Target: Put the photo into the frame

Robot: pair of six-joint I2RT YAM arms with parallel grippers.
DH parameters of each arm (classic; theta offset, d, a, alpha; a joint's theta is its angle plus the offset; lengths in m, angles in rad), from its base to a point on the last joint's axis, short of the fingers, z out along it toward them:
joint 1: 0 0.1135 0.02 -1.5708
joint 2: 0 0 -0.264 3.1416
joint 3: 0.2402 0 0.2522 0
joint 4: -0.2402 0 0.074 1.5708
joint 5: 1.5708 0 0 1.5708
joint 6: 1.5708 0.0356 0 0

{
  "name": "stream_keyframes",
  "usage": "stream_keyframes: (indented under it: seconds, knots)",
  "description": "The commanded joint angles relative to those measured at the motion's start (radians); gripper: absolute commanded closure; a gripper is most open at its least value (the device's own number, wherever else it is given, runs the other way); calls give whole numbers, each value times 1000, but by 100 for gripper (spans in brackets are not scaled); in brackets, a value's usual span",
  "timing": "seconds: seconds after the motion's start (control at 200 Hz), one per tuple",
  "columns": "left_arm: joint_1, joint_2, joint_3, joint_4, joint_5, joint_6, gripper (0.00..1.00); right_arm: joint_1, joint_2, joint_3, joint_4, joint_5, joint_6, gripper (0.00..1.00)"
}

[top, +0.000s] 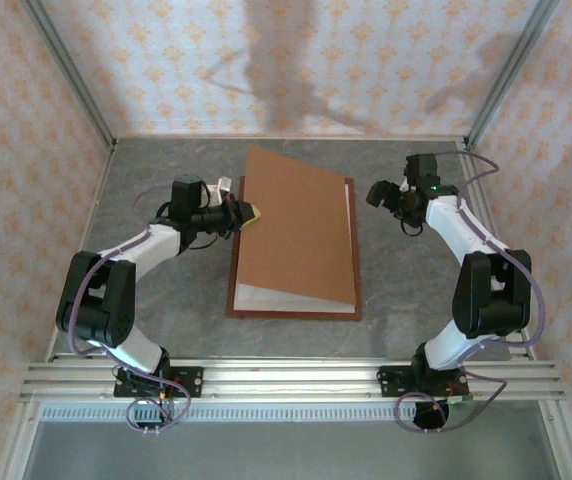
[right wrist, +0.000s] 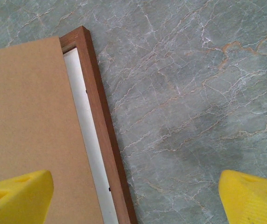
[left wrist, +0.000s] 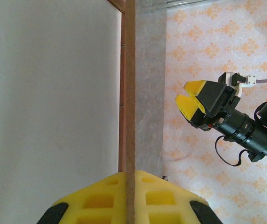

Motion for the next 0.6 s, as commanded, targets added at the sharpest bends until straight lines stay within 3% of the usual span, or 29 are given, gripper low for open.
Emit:
stream_keyframes:
  seconds: [0.0,0.32,0.596]
  knots:
    - [-6,2,60,11,64,54,100,7,-16,1,-26,12,-19,9]
    - [-2,19,122,-174,47,182,100,7,-2,10,-36,11,-21,9]
    - [-3,40,102,-67,50,89,100,12,-2,10,-34,14,-19,9]
